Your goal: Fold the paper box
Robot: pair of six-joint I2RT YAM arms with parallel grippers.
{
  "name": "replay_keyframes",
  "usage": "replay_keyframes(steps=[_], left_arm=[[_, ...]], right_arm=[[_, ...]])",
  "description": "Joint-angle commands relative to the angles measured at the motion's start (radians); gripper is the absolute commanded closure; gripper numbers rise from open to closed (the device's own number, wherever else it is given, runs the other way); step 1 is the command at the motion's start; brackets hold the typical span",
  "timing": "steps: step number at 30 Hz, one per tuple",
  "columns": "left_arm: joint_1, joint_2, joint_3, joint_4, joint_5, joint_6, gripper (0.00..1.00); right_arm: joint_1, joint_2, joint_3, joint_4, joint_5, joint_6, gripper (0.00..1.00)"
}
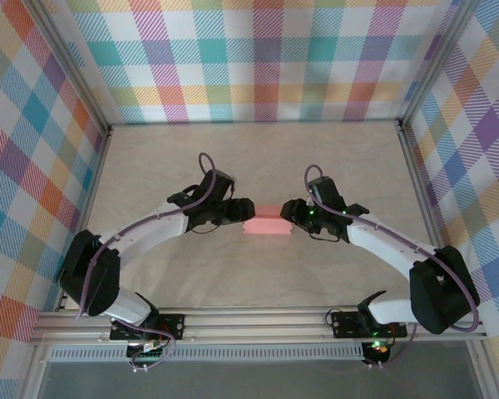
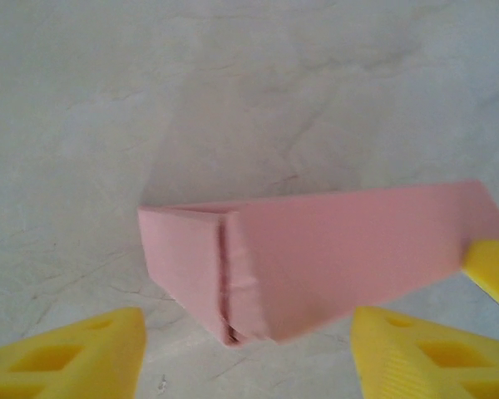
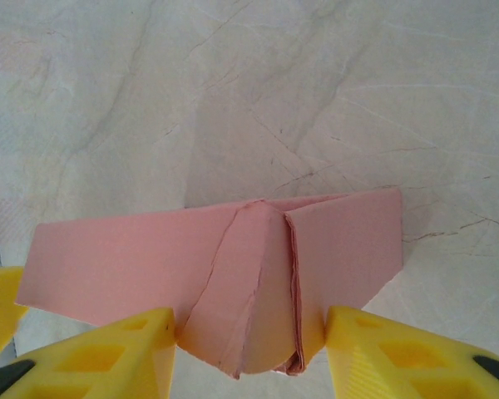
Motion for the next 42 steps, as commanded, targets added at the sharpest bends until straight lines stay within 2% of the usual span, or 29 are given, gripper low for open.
replay_keyframes(steps=[1, 6, 8, 13, 18, 21, 29, 33, 39, 42], left_arm=[[0.016, 0.008, 0.016, 0.025, 0.031, -0.063, 0.46], [0.032, 0.007, -0.037, 0.031, 0.028, -0.074, 0.72], [0.037, 0.006, -0.057, 0.033, 0.024, -0.075, 0.76], [0.049, 0.020, -0.079, 0.030, 0.021, -0.069, 0.77], [0.050, 0.034, -0.072, 0.013, 0.008, -0.056, 0.76], [0.050, 0.043, -0.070, 0.014, 0.016, -0.053, 0.76], [0.050, 0.060, -0.066, 0.012, 0.022, -0.030, 0.74], [0.050, 0.057, -0.065, 0.006, 0.017, -0.022, 0.74], [0.050, 0.063, -0.063, 0.005, 0.016, -0.020, 0.74], [0.050, 0.064, -0.064, 0.003, 0.020, -0.019, 0.74]], right_arm=[[0.002, -0.004, -0.027, -0.022, -0.009, -0.003, 0.51], [0.002, -0.016, -0.023, -0.030, -0.001, -0.012, 0.51], [0.002, -0.015, -0.016, -0.029, -0.002, -0.019, 0.51], [0.001, -0.019, 0.005, -0.012, -0.027, -0.036, 0.51], [-0.014, -0.038, 0.036, 0.011, -0.061, -0.025, 0.43], [-0.038, -0.041, 0.033, 0.029, -0.076, -0.008, 0.42], [-0.074, 0.015, 0.053, 0.027, -0.115, -0.018, 0.62], [-0.075, 0.030, 0.040, 0.031, -0.111, -0.018, 0.80], [-0.079, 0.037, -0.020, 0.048, -0.105, -0.004, 0.99], [-0.078, 0.021, -0.019, 0.051, -0.108, -0.004, 1.00]])
